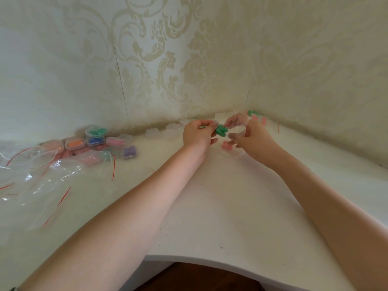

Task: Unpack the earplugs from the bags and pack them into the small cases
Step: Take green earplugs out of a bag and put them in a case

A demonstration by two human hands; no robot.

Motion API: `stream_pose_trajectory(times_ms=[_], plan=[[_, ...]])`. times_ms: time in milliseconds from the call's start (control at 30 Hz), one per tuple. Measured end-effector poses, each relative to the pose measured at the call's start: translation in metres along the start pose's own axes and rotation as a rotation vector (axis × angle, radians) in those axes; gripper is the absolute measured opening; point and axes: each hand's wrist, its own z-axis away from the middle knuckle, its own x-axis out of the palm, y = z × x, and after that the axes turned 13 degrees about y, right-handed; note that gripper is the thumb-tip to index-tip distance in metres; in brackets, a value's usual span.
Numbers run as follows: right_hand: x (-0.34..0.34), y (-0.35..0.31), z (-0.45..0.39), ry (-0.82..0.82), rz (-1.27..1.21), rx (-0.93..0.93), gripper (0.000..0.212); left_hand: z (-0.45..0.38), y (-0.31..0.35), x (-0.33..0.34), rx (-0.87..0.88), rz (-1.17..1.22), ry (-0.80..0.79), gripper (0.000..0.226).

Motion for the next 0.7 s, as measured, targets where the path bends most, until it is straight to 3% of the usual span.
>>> stream_pose_trajectory(times_ms=[133,267,567,700], plan=[[0.002,-0.005,0.003,-0.041,-0.116,0.078,0.005,-0.004,0.002,-0.001,0.062,0.007,0.032,0.011],[0.003,-0.008,0.003,0.011,-0.112,0.148,0.027,-0.001,0.005,0.0,0.04,0.091,-0.025,0.008],[0.0,-0.001,0.001,0.114,-0.056,0.071,0.012,0.009,0.008,0.002,0.025,0.127,-0.154,0.023],[-0.003,0.0,-0.001,0.117,-0.065,0.051,0.007,0.009,0.007,0.004,-0.049,0.121,-0.174,0.016]])
